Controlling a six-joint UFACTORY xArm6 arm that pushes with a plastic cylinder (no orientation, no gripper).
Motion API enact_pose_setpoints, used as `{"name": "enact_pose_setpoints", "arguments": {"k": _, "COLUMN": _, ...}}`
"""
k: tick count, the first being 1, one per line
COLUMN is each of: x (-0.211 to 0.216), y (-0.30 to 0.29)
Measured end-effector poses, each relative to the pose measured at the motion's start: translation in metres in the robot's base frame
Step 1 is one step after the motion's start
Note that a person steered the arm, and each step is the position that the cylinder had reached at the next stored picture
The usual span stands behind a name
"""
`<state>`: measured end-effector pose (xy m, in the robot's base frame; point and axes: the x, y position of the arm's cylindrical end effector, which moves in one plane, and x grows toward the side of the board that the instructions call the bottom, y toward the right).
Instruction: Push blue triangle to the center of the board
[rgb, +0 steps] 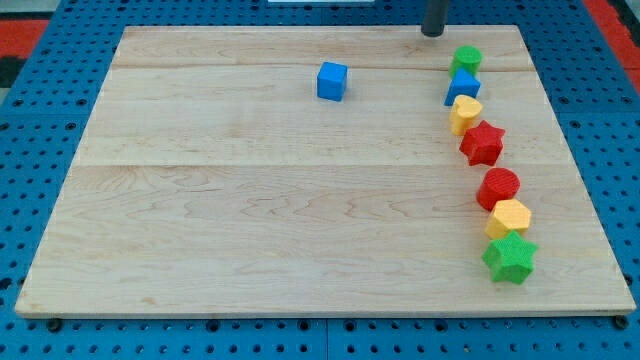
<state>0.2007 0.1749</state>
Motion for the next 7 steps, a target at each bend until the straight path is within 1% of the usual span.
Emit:
{"name": "enact_pose_setpoints", "arguments": {"k": 1, "x": 0.001, "y": 0.104}}
{"name": "enact_pose_setpoints", "arguments": {"k": 2, "x": 0.041, "y": 0.158}}
{"name": "enact_pose_setpoints", "arguments": {"k": 3, "x": 0.116, "y": 0.126}}
{"name": "enact_pose_setpoints", "arguments": {"k": 4, "x": 0.127, "y": 0.063}}
{"name": "enact_pose_setpoints", "arguments": {"k": 5, "x": 0.128, "y": -0.003}}
{"name": "enact_pose_setpoints", "arguments": {"k": 6, "x": 0.121, "y": -0.052}}
{"name": "enact_pose_setpoints", "arguments": {"k": 7, "x": 0.121, "y": -0.088}}
